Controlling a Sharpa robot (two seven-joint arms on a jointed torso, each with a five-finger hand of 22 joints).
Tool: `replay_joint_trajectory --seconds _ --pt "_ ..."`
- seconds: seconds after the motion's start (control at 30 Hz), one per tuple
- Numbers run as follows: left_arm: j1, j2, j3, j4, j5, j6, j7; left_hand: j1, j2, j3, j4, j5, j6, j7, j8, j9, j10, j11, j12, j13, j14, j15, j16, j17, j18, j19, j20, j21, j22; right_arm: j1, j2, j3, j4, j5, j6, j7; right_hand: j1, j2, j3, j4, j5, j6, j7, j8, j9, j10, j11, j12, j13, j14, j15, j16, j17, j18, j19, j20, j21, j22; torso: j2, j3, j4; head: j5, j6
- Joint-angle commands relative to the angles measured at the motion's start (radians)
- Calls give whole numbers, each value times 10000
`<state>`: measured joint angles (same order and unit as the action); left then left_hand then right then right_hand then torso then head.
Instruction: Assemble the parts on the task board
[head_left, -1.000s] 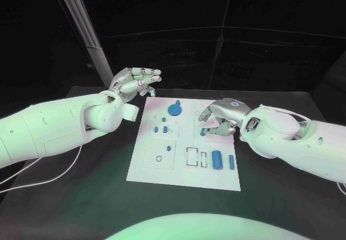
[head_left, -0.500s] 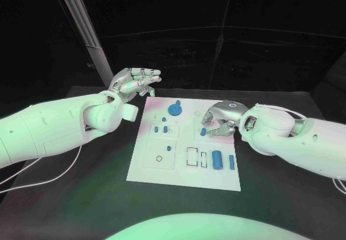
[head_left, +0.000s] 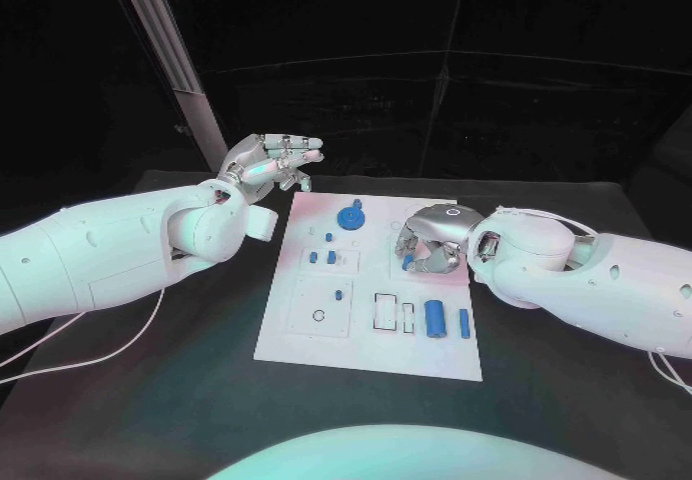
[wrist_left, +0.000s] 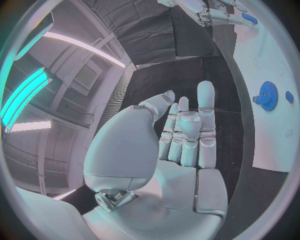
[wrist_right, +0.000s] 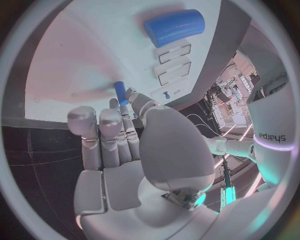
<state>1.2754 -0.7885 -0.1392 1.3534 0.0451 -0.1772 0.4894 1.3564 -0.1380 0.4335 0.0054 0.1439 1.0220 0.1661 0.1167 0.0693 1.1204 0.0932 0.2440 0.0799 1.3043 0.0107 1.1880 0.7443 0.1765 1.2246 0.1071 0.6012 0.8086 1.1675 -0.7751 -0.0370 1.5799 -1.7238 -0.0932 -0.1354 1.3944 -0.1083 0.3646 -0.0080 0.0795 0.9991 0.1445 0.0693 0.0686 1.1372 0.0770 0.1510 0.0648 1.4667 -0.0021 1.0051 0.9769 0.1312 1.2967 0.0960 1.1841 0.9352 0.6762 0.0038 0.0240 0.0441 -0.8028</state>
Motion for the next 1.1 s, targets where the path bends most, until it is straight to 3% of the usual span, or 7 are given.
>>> replay_joint_trajectory --seconds 0.03,0.3,0.77,1.1 --pt "15 12 8 0 38 124 26 38 15 -15 -60 43 8 73 52 -17 -45 44 41 -6 -50 7 -34 -10 60 -47 26 -60 -13 19 40 4 -8 55 320 160 50 157 145 -15 -30 215 -4 69 39 207 -5 63 13 163 -90 137 94 -81 124 -2 98 128 0 2 -8 2 -5" --pt "15 16 8 -15 38 127 2 50 16 -7 -79 49 11 76 62 -15 -47 45 65 -6 -59 8 -39 -26 60 -47 27 -68 -20 19 68 4 -39 -73 420 24 302 319 514 -186 -146 875 -46 313 132 756 -106 42 56 237 -167 527 420 -157 321 -96 431 583 -6 0 -10 0 -34" --pt "15 -4 8 18 38 138 -44 55 10 -4 -90 50 -5 89 57 -18 -65 53 68 -9 -76 11 -57 -66 60 -49 28 -74 -24 18 87 4 7 -463 239 -182 345 340 618 -248 -239 910 -40 285 121 797 -105 -62 44 228 -172 561 428 -166 325 -118 476 628 -5 0 -4 -9 -72" --pt "15 -26 8 25 38 59 -8 52 10 -1 -94 52 -19 101 54 -20 -83 62 74 -13 -84 17 -60 -71 59 -53 31 -80 -28 19 -234 12 695 -606 -849 -232 525 443 909 -444 -280 995 10 240 106 986 -89 -168 74 253 -166 800 622 -220 429 -121 696 932 -24 -5 -32 -11 -90"
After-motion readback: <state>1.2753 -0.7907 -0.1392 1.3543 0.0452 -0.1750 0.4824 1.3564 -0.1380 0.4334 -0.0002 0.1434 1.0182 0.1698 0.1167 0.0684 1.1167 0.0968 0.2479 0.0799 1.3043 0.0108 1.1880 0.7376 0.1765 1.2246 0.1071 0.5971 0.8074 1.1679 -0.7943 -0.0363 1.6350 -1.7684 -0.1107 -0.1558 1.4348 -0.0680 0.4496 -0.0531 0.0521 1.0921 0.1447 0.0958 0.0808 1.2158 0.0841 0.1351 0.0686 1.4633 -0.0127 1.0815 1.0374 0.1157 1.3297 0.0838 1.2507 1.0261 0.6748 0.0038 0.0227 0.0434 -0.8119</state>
